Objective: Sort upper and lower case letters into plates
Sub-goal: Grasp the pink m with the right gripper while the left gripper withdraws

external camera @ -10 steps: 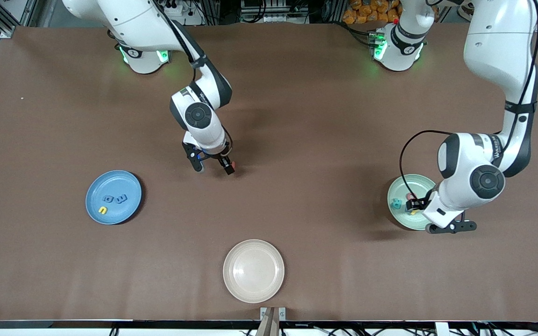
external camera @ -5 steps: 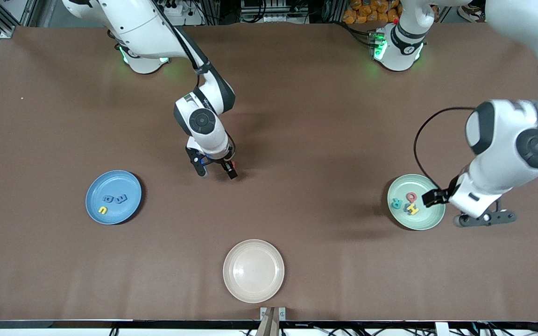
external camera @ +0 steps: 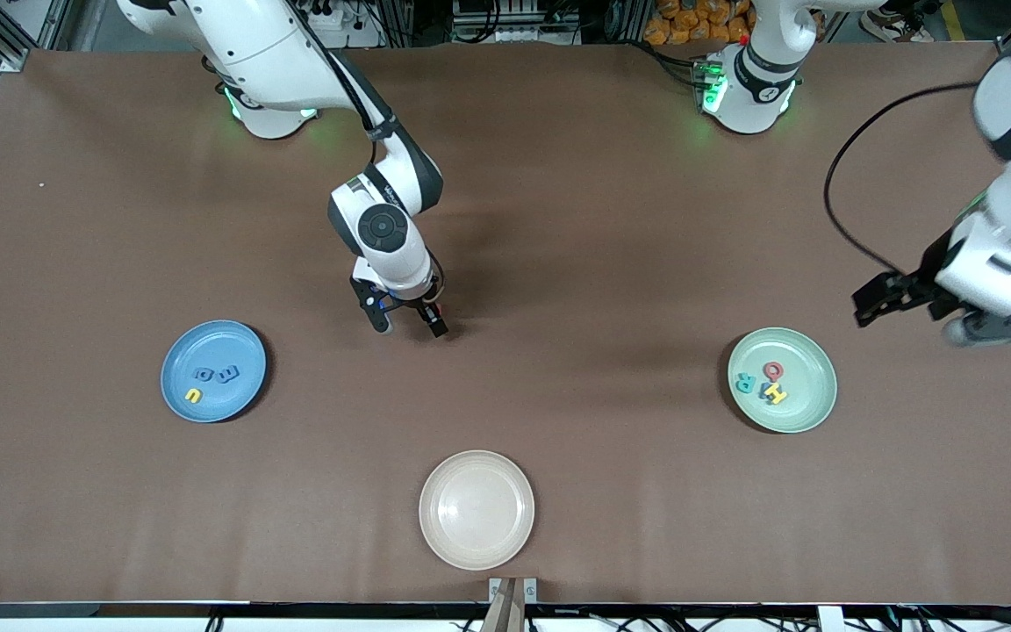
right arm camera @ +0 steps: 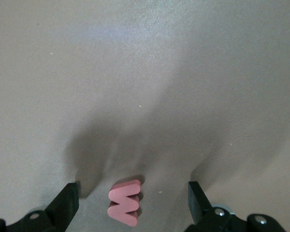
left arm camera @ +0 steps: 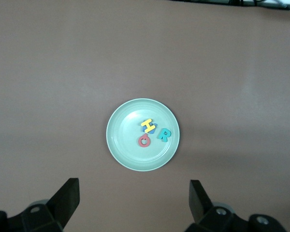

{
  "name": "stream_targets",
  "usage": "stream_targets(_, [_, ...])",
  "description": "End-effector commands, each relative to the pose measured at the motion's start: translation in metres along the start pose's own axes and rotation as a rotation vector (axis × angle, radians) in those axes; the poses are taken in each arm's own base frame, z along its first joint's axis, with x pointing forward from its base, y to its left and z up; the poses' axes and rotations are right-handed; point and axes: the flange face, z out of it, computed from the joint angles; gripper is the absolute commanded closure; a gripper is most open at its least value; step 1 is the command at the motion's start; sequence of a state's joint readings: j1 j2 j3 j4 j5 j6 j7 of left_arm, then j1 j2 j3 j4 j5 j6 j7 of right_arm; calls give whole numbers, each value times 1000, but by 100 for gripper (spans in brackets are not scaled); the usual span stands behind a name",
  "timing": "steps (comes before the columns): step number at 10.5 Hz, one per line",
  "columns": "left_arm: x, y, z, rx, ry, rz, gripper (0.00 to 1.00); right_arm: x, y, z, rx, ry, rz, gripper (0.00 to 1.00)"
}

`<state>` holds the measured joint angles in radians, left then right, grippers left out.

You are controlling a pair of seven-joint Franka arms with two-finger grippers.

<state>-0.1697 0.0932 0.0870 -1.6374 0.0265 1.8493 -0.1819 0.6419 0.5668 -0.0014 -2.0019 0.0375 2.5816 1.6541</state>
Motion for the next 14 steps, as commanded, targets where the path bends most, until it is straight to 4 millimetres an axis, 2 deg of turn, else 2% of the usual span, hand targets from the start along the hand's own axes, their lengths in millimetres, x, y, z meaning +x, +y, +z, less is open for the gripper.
stream_targets(1, [-9,3,-40,-30,-5,7,0,-4,-4,-1,7,13,-5,0])
stream_targets(3, [-20,14,-59,-30,-17,22,0,-5,-3,-1,7,14,-7,0])
stream_targets(4, [-24,15,-64,-33,-23,25,0,-7,-3,-1,7,17,-15,37])
stream_targets(5, [-25,17,-65,-34,-23,32,0,-8,-3,0,7,18,-17,99])
stream_targets(7, [-27,21,-65,-36,-27,49,0,-18,0,2,3,20,-36,100])
stream_targets(11, [-29,27,-66,-43,-33,51,0,-17,-1,-2,6,32,-51,100])
stream_targets(12, [-28,24,-66,-43,-30,44,0,-11,-3,-6,9,35,-47,100])
stream_targets(14, [-27,22,-65,-48,-33,35,0,21,-19,-24,45,64,-21,100])
